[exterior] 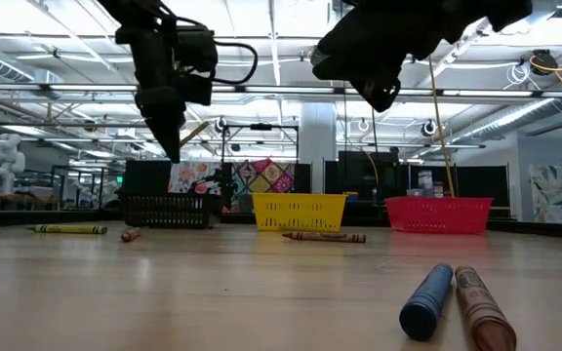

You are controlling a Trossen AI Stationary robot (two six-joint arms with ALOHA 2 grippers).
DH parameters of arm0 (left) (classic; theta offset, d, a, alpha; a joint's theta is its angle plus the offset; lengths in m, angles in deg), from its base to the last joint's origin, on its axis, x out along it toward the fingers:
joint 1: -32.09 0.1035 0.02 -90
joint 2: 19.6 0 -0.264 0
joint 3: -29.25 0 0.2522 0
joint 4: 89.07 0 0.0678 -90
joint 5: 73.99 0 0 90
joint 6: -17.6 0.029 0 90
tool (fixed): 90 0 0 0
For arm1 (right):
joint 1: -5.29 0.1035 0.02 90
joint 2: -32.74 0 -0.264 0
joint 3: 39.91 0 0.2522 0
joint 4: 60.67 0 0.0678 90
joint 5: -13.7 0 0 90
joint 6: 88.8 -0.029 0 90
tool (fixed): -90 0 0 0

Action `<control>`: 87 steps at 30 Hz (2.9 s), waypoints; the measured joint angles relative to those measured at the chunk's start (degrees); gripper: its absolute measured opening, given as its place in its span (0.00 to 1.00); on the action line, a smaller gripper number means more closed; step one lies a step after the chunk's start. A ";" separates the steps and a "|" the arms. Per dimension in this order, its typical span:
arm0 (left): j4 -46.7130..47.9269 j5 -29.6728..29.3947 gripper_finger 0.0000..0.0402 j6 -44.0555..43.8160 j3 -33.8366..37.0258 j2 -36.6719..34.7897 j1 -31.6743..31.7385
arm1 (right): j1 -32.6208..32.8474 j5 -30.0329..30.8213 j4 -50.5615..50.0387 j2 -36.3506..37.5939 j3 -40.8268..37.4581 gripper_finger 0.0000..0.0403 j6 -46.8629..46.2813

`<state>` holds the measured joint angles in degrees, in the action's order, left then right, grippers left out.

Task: Sort crayons
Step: Put the green crayon into the black bin

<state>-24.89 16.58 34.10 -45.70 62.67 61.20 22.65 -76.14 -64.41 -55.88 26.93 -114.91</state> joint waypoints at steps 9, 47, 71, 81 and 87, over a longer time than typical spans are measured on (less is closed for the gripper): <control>0.08 -1.75 0.04 6.34 0.00 7.02 4.53 | 4.17 6.45 0.01 0.00 0.00 0.24 -5.73; 1.11 -2.53 0.25 6.33 0.00 11.86 4.20 | 9.01 16.16 -8.78 0.00 0.00 0.24 -16.46; -3.62 -2.14 0.25 -0.90 -0.07 -4.05 -10.78 | 18.07 10.04 -40.56 0.00 -0.02 0.24 -60.95; -3.53 -2.14 0.25 -2.93 -0.07 -5.21 -18.44 | 25.00 9.97 -52.58 0.00 -0.02 0.24 -78.86; -3.88 -2.29 0.25 -2.92 -0.07 -5.23 -20.96 | 25.64 4.33 -62.68 0.00 -0.02 0.24 -83.27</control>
<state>-28.76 14.29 31.18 -45.76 57.44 40.24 48.29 -71.81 -127.09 -55.88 26.91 -198.18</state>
